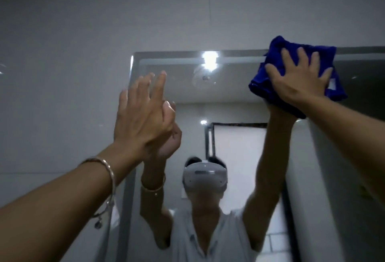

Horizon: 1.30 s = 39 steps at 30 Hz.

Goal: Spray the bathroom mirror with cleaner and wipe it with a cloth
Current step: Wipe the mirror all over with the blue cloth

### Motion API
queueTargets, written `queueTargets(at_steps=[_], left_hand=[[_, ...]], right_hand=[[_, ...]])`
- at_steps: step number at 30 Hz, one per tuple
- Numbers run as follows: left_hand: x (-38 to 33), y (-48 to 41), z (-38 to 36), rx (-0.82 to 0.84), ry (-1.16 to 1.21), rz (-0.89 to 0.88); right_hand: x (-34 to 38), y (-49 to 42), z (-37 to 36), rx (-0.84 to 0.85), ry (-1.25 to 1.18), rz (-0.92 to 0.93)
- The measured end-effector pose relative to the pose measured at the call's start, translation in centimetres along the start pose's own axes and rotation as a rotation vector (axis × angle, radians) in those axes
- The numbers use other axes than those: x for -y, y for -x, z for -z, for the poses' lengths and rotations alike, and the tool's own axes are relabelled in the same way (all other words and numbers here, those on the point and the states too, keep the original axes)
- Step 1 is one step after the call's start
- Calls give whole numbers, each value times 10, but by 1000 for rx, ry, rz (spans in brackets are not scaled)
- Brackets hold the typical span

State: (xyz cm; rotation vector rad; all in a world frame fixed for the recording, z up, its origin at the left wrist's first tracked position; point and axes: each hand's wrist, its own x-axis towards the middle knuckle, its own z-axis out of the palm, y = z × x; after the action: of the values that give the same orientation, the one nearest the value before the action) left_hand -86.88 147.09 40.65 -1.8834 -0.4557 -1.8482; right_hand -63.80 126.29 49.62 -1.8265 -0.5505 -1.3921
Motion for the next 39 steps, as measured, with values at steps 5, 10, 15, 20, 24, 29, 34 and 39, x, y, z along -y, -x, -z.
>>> queueTargets(at_steps=[5,10,15,20,24,29,34,39], left_hand=[[26,28,5,-14,96,51],[37,70,-2,17,168,113],[49,71,1,35,107,58],[-2,45,-3,2,194,2],[-37,34,-7,16,165,-68],[-117,26,-13,38,203,-25],[-191,46,-25,48,150,-66],[-212,46,-30,75,88,-20]], right_hand=[[82,50,-16,-34,-23,222],[175,175,-50,69,37,807],[195,188,-51,115,91,973],[142,58,-25,36,58,558],[6,-10,3,37,16,84],[-65,4,17,69,10,86],[-72,13,11,41,0,225],[-81,13,10,21,-1,319]])
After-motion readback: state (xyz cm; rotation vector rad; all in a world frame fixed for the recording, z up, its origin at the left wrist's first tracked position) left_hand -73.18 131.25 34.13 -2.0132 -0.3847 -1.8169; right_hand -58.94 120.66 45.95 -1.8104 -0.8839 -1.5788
